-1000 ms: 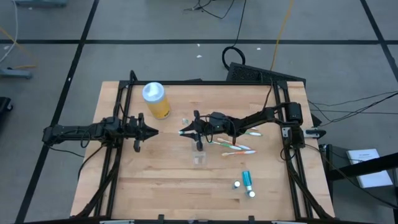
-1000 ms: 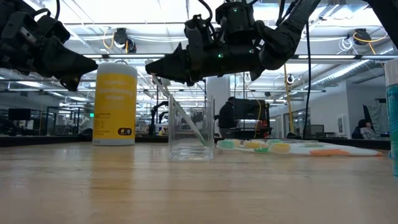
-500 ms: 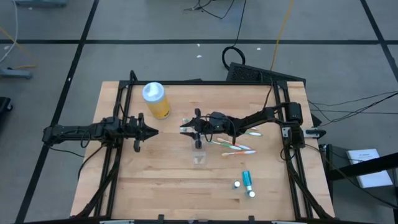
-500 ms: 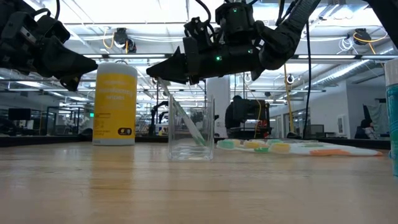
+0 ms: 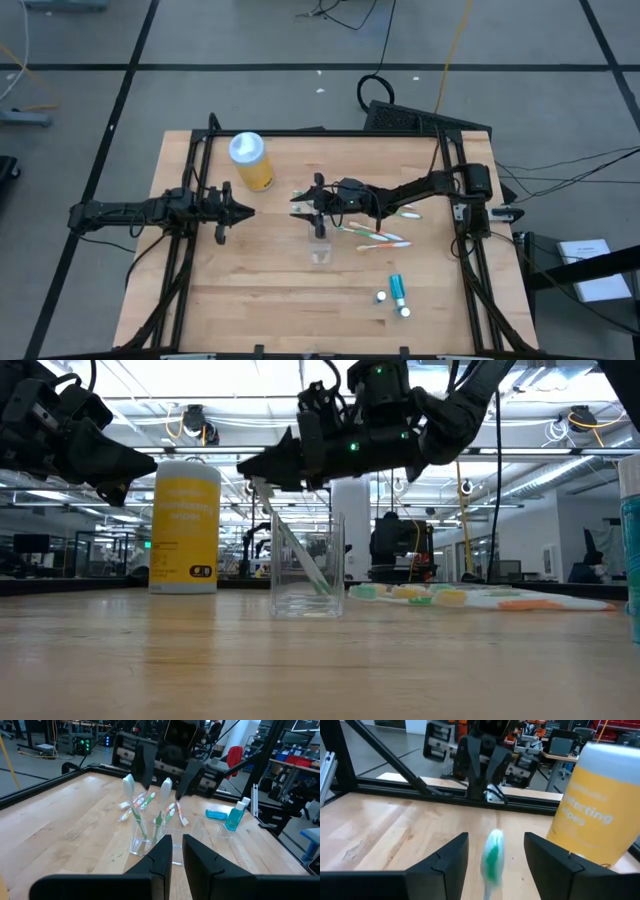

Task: Pick & Place toothbrushing station
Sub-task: Put the green toothbrush into the transparent organizer

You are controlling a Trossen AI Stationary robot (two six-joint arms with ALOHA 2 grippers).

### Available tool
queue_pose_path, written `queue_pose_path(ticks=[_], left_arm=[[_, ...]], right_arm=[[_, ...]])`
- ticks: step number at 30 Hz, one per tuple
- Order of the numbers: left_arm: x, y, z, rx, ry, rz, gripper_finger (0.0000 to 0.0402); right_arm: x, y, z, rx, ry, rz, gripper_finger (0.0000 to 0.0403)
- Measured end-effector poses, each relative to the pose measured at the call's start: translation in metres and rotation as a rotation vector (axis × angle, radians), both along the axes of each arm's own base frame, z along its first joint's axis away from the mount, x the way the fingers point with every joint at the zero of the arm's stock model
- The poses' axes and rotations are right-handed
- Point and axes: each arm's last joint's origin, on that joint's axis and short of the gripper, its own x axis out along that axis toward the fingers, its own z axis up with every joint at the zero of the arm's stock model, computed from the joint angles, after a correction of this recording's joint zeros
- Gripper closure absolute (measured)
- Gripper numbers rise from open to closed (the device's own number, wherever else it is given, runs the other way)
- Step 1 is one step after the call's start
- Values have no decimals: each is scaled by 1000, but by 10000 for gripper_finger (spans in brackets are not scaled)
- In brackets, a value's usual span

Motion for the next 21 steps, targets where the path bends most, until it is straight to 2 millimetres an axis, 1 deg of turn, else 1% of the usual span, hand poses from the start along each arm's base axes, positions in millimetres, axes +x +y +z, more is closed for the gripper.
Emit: queue_pose_path(ticks=[3,7,9,11,14,17,21], left_arm=[[0,0,0,0,0,0,353],[0,0,0,0,0,0,353],[0,0,0,0,0,1,353],[0,0,0,0,0,0,353],[0,0,0,0,0,1,353],[0,0,0,0,0,0,353],[0,0,0,0,0,0,353]], right_arm=[[-4,0,6,-2,40,-23,211],[-11,0,23,-7,63,-25,211],[-16,1,29,-21,104,-28,212],[-22,1,35,-30,141,-71,214],[-34,0,49,-43,201,-131,215],[-47,0,61,-44,259,-134,215],[-64,2,71,-45,348,-128,219]])
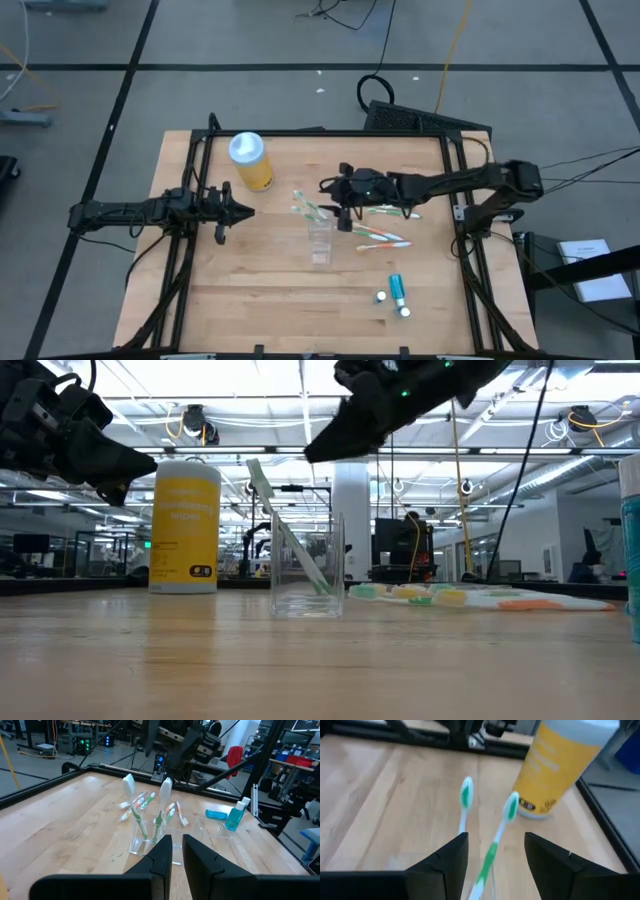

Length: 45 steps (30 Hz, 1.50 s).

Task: Pick & Place toothbrushing station
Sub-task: Put the green toothbrush into the transparent organizer

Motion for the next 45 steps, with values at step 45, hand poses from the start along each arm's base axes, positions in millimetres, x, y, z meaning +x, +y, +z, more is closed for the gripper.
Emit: queue_pose_path(ticks=[45], left_arm=[[0,0,0,0,1,0,353]], right_arm=[[-144,-3,-51,40,-132,-147,232]])
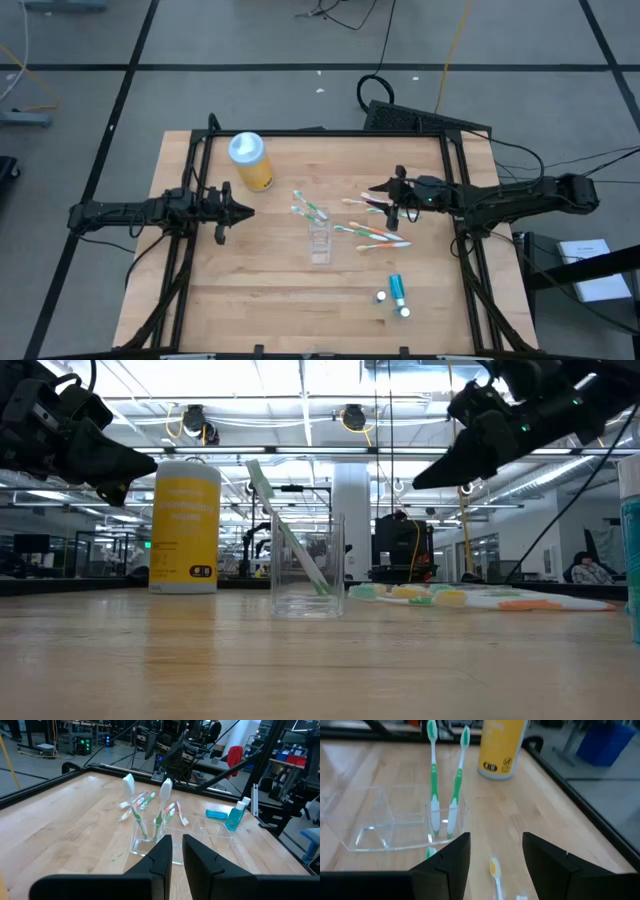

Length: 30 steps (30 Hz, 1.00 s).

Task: Pick & Place toothbrushing station
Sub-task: Put the green toothbrush into the transparent organizer

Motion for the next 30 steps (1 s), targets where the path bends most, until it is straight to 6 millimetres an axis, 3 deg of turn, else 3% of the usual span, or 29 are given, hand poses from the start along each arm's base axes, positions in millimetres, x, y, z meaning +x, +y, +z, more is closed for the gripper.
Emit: queue_pose_path(ticks=[6,11,30], left_arm=[[0,0,0,0,-2,1,353],[0,0,0,0,-1,1,353],[0,0,0,0,-1,0,353]], right_arm=[[-23,3,-38,45,89,-13,232],[-30,3,-56,115,249,-62,232],[-18,2,-86,132,394,-53,232]])
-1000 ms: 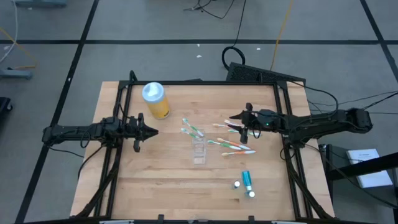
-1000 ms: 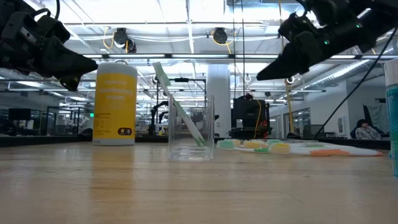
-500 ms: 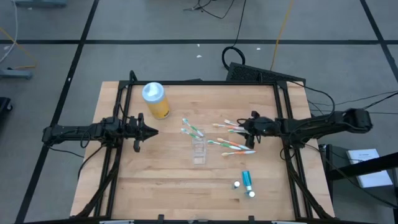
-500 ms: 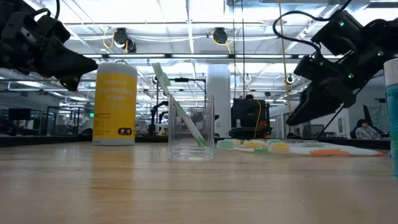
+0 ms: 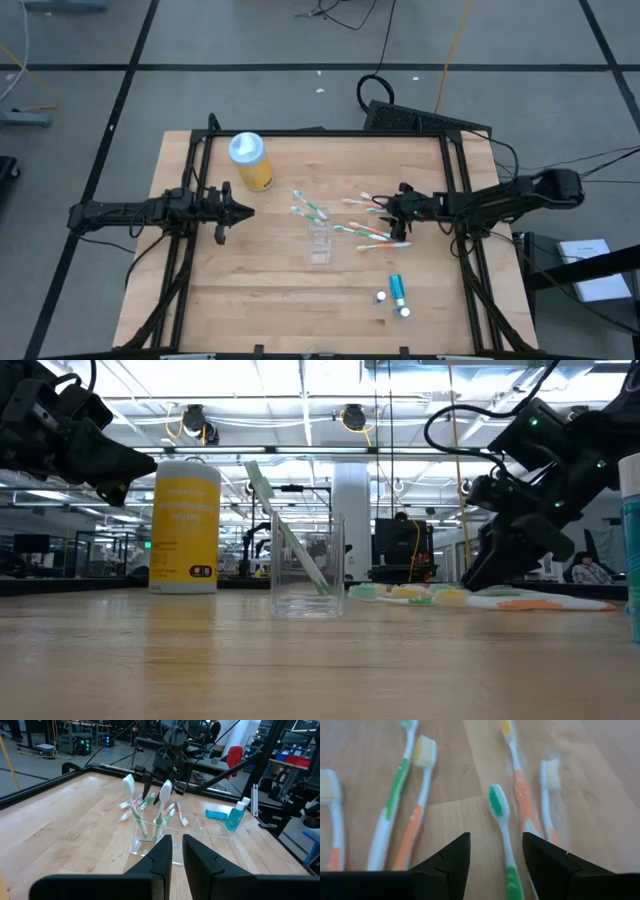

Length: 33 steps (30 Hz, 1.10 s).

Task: Pick & Place toothbrushing station
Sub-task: Put the green toothbrush into the transparent organizer

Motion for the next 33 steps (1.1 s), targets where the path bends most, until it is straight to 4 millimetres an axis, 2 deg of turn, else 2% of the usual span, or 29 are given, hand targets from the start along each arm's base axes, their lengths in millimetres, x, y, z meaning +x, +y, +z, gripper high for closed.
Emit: queue_pose_path(ticks=[17,33], left_arm=[[0,0,0,0,0,0,353],[0,0,0,0,0,0,353]], right_arm=[[11,-1,-8,-34,-25,35,259],[19,-16,-17,-53,41,33,271]])
